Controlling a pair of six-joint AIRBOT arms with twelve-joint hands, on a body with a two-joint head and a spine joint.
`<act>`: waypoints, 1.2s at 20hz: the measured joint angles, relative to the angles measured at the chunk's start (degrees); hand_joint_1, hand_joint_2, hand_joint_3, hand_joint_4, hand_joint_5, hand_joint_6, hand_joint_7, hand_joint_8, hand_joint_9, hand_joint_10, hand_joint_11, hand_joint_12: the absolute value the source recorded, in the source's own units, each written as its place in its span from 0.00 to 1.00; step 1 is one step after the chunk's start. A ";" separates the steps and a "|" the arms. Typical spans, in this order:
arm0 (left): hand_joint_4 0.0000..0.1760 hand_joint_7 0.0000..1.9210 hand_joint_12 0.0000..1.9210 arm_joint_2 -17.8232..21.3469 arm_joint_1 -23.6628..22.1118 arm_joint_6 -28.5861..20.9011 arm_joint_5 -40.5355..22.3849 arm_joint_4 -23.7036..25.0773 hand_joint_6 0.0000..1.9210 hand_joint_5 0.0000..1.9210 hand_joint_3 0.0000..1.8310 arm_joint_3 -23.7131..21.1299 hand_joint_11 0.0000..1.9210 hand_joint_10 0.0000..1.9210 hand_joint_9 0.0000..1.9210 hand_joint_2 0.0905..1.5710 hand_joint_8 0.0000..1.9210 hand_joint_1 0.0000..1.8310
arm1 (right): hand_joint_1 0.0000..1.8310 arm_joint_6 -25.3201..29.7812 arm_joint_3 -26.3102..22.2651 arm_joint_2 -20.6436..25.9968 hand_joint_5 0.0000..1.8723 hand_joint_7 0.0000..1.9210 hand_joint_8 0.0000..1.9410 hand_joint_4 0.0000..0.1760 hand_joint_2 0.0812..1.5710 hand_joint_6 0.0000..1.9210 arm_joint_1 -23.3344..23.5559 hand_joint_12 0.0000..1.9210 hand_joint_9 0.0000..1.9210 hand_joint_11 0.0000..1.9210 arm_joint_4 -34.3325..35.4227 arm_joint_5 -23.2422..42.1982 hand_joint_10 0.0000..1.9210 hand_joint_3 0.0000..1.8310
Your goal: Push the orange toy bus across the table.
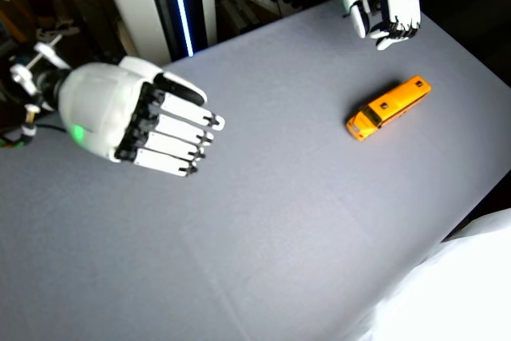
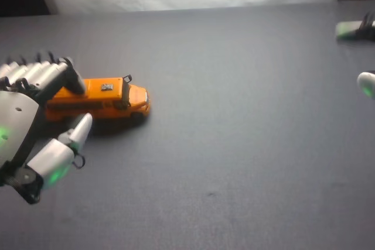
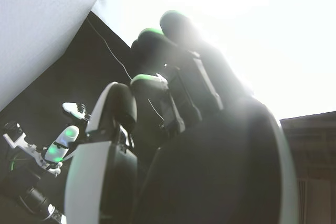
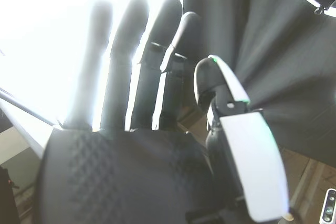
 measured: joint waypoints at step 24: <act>0.00 0.00 0.00 3.52 0.04 9.22 13.84 -18.51 0.00 0.00 0.03 5.92 0.00 0.00 0.00 1.00 0.00 0.00 | 0.30 0.39 0.13 -0.24 0.20 0.16 0.00 0.00 0.85 0.00 0.15 0.12 0.15 0.12 -0.31 -0.66 0.00 0.00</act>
